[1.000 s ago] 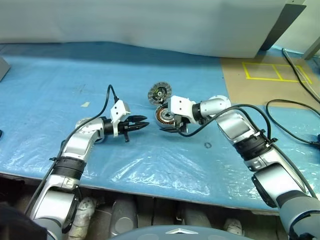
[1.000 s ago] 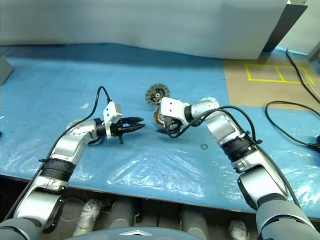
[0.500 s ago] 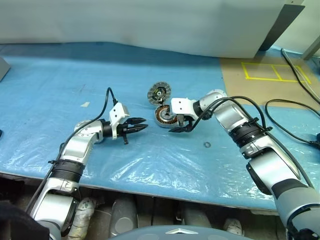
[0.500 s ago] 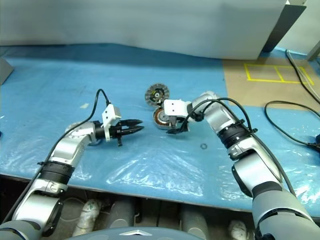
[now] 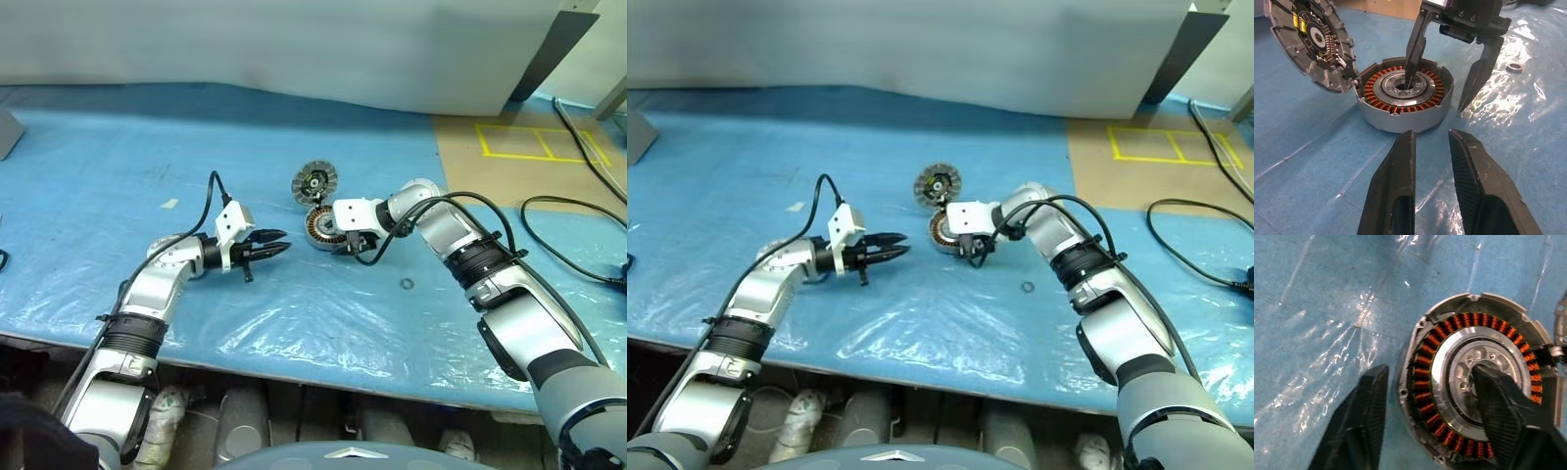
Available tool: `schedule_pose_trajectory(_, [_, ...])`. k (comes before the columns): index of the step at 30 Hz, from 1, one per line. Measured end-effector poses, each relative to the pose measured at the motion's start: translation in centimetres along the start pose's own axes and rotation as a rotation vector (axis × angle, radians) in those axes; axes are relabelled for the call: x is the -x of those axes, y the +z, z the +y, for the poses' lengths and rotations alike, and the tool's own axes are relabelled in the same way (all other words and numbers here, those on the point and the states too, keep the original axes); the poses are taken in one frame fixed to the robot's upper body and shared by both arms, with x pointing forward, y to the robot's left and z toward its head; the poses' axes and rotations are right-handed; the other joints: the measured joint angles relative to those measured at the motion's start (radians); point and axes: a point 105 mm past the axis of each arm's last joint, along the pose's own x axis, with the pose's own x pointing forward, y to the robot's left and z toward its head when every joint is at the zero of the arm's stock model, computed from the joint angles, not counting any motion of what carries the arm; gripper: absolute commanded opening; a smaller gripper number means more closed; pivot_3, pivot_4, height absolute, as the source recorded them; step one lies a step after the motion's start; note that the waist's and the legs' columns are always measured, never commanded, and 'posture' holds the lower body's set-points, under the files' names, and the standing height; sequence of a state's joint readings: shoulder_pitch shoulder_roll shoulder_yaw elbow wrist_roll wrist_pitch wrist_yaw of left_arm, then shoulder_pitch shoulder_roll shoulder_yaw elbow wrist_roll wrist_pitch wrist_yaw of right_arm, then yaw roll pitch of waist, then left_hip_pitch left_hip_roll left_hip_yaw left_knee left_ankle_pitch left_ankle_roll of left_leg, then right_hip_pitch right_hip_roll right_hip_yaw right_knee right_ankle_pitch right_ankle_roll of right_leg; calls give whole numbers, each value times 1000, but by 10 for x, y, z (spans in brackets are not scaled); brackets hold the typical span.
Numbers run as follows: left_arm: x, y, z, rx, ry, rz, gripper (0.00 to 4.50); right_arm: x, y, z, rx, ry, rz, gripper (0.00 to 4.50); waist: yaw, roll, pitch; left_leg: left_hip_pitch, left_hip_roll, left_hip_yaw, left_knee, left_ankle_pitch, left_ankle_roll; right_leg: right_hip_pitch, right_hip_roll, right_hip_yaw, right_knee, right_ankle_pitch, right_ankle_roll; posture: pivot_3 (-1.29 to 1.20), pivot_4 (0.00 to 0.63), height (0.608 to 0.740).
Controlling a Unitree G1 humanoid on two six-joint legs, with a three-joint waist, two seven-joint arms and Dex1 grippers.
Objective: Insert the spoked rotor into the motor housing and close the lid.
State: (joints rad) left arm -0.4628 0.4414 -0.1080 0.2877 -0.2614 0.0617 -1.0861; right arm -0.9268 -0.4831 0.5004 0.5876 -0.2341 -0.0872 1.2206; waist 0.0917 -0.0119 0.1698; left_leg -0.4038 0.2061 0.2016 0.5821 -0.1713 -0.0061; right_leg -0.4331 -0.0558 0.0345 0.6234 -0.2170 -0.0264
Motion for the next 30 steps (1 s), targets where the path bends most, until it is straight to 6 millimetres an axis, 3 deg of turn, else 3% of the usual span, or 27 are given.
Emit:
schedule_pose_trajectory(7, [-3, 2, -3, -3, -5, -14, 1084, 1, 8, 7, -13, 12, -28, 1905, -1, 0, 0, 0, 1, 0, -1, 0, 0, 0, 0, -1, 0, 0, -1, 0, 150, 740])
schedule_pose_trajectory(14, [0, -6, -10, 25, -12, 2, 1084, 11, 25, 59, -11, 141, -74, 1905, 4, 0, 0, -1, 1, -1, -3, 0, 1, 0, 0, -3, -1, -2, -1, 0, 150, 740])
schedule_pose_trajectory(16, [0, -5, -11, 24, -16, 2, 1084, 11, 29, 66, -21, 148, -80, 1905, 3, 0, 0, 0, 1, -1, -2, -2, 2, 0, 0, -2, -1, -2, -1, 0, 150, 740])
schedule_pose_trajectory(24, [-2, -5, -18, 36, -39, 9, 1084, 3, 33, 65, -142, 77, -56, 1905, -1, 0, 0, 4, 1, -1, -3, -2, 2, 2, 0, -1, -1, -2, -1, 0, 150, 740])
schedule_pose_trajectory(30, [-2, -5, -19, 44, -44, 13, 1084, -1, 34, 64, -213, 55, -14, 1905, -5, 0, 0, 16, 0, -4, -6, -2, 2, 12, -2, 0, -1, -3, 1, 0, 150, 740])
